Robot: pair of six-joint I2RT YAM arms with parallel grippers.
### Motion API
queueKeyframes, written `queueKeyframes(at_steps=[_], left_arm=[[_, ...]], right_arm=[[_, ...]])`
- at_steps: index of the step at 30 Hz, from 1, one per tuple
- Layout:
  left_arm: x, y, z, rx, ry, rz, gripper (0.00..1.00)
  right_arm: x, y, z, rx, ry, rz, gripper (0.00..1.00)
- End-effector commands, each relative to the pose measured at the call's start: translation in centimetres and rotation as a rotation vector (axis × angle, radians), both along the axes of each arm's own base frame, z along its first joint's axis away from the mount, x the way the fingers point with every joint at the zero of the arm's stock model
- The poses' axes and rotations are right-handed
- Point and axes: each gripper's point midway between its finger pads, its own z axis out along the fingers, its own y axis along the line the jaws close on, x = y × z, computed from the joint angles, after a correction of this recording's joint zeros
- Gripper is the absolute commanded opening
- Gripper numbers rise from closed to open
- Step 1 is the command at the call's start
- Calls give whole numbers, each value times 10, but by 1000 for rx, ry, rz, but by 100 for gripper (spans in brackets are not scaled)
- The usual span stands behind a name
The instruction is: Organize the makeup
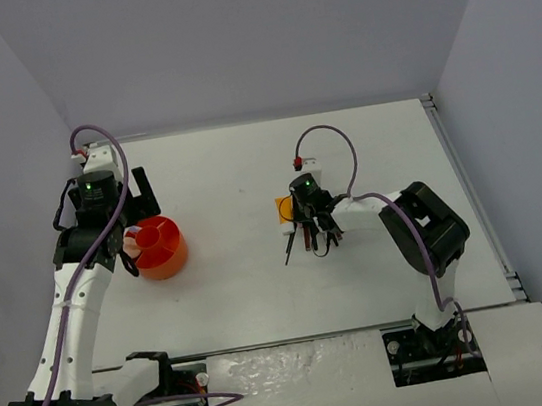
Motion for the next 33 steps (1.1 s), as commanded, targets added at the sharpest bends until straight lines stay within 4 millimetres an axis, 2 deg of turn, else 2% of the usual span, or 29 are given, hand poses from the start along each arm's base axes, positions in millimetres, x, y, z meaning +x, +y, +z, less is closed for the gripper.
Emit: queueKeyframes(at_steps=[1,3,8,12,16,17,19,22,28,33], left_arm=[[7,0,24,-19,-89,4,97],[7,0,24,-19,-90,1,97],[8,-6,25,-37,-96,-29,97],[10,-28,29,-100,-117,-135,97],[7,-61,34,-208,-118,-282,97],[4,-75,35,-260,-112,-341,97],[-3,-97,40,-348,-113,-441,97],[-14,-126,50,-451,-129,-566,97],[-41,-175,69,-512,-177,-777,96],[-59,-205,73,-551,-184,-911,87]], right_arm=[[18,9,30,41,-86,4,7],[20,11,41,47,-109,16,1],[20,20,76,86,-180,73,0],[8,33,118,130,-289,184,0],[-18,57,170,167,-446,401,0],[-27,61,178,170,-482,458,0],[-51,74,205,201,-574,603,0],[-81,87,230,251,-668,776,0],[-132,111,261,361,-761,1055,0],[-155,124,274,440,-779,1172,0]])
